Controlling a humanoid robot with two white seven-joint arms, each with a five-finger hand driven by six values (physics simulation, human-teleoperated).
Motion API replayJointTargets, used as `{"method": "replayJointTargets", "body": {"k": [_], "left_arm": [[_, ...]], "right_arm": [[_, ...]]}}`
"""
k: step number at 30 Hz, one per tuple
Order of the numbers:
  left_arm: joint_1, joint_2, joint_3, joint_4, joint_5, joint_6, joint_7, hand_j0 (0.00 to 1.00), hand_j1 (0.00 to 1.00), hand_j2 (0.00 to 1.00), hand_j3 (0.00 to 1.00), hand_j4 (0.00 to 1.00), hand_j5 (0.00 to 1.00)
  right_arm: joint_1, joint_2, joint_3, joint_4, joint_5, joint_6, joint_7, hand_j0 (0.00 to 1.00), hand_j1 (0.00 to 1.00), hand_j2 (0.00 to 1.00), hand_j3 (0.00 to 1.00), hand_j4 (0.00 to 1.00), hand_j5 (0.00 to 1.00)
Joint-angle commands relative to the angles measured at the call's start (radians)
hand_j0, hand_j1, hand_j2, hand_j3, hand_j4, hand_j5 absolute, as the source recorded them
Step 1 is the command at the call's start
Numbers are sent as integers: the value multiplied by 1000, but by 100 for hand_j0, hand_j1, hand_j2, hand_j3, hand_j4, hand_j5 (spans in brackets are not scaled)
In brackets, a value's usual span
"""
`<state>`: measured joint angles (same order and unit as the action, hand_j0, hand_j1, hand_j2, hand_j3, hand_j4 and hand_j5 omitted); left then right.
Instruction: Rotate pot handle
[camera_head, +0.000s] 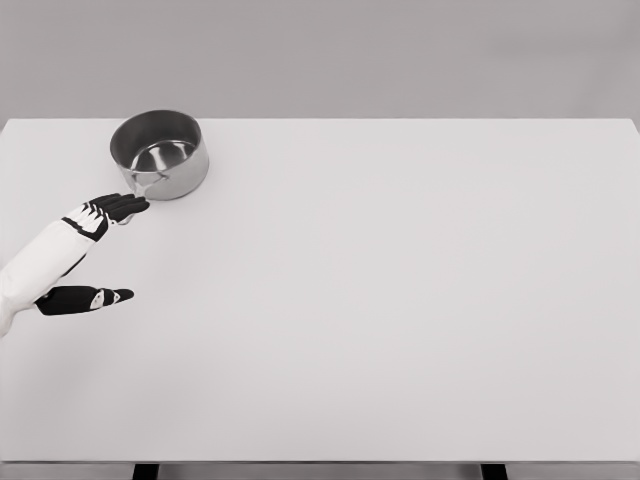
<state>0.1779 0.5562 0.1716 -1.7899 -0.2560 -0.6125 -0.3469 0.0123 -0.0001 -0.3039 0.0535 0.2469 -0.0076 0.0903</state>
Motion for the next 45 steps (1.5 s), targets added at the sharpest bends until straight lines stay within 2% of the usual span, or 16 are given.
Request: {"method": "replayJointTargets", "body": {"k": [1,7,12,14,15,16,18,21,22,23,25,29,33,35,39,45], "left_arm": [[0,2,0,0,8,2,2,100,100,100,100,100,100],[2,2,-6,0,4,2,2,100,100,100,100,100,100],[-14,-7,-14,-11,-55,2,0,100,100,100,100,100,100],[-31,-6,-18,-13,-39,2,-85,100,100,100,100,100,100],[-124,5,-29,-13,-14,2,-225,100,100,100,100,100,100],[-189,7,-40,-13,24,2,-264,100,100,100,100,100,100],[-294,65,-89,-13,201,2,-264,100,100,100,100,100,100],[-429,91,-170,-13,271,2,-264,100,100,100,100,100,100],[-466,134,-254,-13,316,2,-264,100,100,100,100,100,100],[-480,185,-334,-13,376,2,-264,100,100,100,100,100,100],[-498,235,-394,-13,429,2,-264,100,100,100,100,100,100],[-540,309,-429,-13,529,34,-264,100,100,100,100,100,100],[-598,297,-429,-13,618,608,-264,100,100,100,100,100,100],[-626,297,-443,-13,675,775,-264,100,100,100,100,100,100],[-637,307,-566,-14,738,804,-264,100,100,100,100,100,100],[-635,358,-669,-13,819,813,-264,100,100,100,100,100,100]], "right_arm": [[0,0,0,0,0,0,0,100,100,100,100,100,100],[0,0,-1,0,0,1,0,100,100,100,100,100,100],[0,0,-1,0,0,0,0,100,100,100,100,100,100],[0,0,0,0,0,0,0,100,100,100,100,100,100],[0,0,0,0,0,0,0,100,100,100,100,100,100],[0,0,0,0,0,0,0,100,100,100,100,100,100],[0,0,0,0,0,0,0,100,100,100,100,100,100],[0,0,-1,0,0,0,0,100,100,100,100,100,100],[0,0,-1,0,0,0,0,100,100,100,100,100,100],[0,0,0,0,0,0,0,100,100,100,100,100,100],[0,0,0,0,0,0,0,100,100,100,100,100,100],[0,0,0,0,0,0,0,100,100,100,100,100,100],[0,0,0,0,0,0,0,100,100,100,100,100,100],[0,0,-1,0,0,0,0,100,100,100,100,100,100],[0,0,0,0,0,0,0,100,100,100,100,100,100],[0,0,-1,0,0,0,0,100,100,100,100,100,100]]}}
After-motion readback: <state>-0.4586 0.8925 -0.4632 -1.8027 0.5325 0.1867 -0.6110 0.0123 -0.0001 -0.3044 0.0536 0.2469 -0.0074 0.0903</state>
